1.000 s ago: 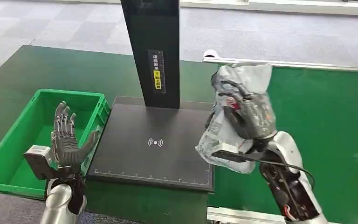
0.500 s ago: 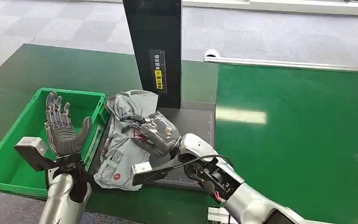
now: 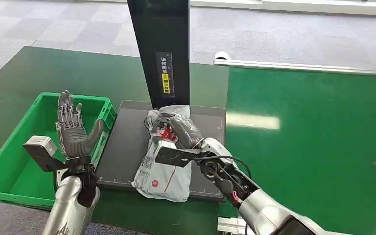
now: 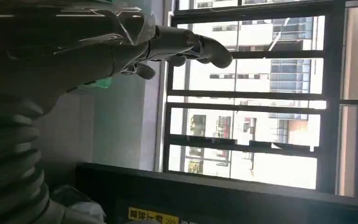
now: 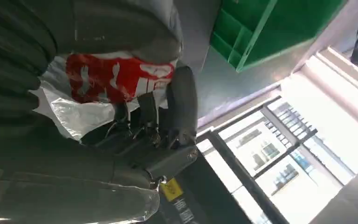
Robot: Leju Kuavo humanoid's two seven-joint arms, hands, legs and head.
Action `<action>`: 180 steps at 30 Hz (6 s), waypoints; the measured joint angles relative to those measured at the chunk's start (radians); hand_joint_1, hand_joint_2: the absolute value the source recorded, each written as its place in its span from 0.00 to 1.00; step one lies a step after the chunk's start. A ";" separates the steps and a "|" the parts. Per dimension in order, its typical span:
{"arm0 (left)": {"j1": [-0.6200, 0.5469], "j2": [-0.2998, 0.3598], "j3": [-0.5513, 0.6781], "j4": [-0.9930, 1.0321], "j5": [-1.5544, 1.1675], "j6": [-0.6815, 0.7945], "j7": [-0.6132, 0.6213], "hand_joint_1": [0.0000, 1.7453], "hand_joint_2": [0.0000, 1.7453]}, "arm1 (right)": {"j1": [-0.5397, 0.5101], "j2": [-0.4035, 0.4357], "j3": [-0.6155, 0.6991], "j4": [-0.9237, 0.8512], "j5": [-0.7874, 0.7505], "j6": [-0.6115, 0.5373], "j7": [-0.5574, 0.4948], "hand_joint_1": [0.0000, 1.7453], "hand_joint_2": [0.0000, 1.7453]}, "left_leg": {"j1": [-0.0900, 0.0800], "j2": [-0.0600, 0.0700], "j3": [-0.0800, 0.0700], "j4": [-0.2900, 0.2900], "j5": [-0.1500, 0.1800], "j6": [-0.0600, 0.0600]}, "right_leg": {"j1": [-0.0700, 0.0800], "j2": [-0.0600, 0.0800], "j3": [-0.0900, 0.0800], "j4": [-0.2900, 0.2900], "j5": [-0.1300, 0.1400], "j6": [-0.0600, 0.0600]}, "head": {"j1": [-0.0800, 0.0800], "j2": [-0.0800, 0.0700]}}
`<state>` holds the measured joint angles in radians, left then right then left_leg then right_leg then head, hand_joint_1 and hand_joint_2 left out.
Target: Moved the parcel from conveyor to table for the left to box.
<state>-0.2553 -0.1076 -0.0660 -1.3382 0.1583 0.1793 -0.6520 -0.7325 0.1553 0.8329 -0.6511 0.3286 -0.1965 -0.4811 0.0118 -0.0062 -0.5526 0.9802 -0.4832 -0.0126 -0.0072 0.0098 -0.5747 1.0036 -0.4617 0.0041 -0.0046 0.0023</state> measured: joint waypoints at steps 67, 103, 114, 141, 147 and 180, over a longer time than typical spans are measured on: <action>-0.163 -0.032 -0.418 0.396 -1.149 -0.170 0.540 0.00 1.00 | 0.525 -0.024 -0.874 -0.585 -0.266 0.230 0.061 0.00 1.00 | -0.001 -0.002 0.000 0.000 -0.001 0.001 | -0.002 -0.002 0.000 0.000 0.000 0.000 | 0.000 0.000; -0.063 -0.029 -0.288 0.220 -0.910 -0.056 0.302 1.00 1.00 | 0.606 0.010 -0.931 -0.689 -0.316 0.278 0.074 0.00 1.00 | -0.001 -0.003 0.003 0.000 -0.001 0.001 | -0.002 -0.002 0.004 0.000 -0.001 0.001 | 0.000 0.000; -0.016 -0.015 -0.250 0.110 -0.810 0.019 0.207 1.00 1.00 | 0.610 0.010 -0.938 -0.698 -0.327 0.282 0.065 0.00 1.00 | -0.001 -0.003 0.000 0.000 -0.001 0.001 | -0.002 -0.002 0.001 0.000 -0.001 0.001 | 0.000 0.000; 0.104 -0.012 0.258 -0.555 -1.172 0.520 -0.039 1.00 1.00 | 0.614 -0.013 -0.941 -0.697 -0.397 0.254 0.035 0.00 1.00 | -0.001 -0.002 -0.001 -0.001 -0.001 0.001 | -0.001 -0.002 0.000 0.000 -0.002 0.001 | 0.000 0.000; 0.105 -0.025 0.333 -0.534 -1.189 0.520 -0.043 1.00 1.00 | 0.621 -0.016 -0.942 -0.698 -0.397 0.250 0.030 0.00 1.00 | -0.001 -0.002 -0.001 -0.001 -0.001 0.001 | -0.001 -0.002 0.000 0.000 -0.002 0.001 | 0.000 0.000; 0.068 0.180 0.252 0.075 -1.435 0.047 0.555 0.00 1.00 | 0.651 0.010 -1.005 -0.738 -0.317 0.344 0.066 0.00 1.00 | 0.000 0.001 0.002 -0.002 -0.003 -0.001 | 0.000 0.002 0.001 0.000 -0.002 0.001 | 0.000 0.000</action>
<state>-0.1874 0.0729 0.1858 -1.2631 -1.2768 0.2264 -0.0969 -0.0813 0.1652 -0.1724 -1.3890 0.0115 0.1480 -0.4154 0.0119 -0.0048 -0.5504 0.9787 -0.4863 -0.0132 -0.0071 0.0120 -0.5741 1.0039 -0.4635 0.0048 -0.0046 0.0023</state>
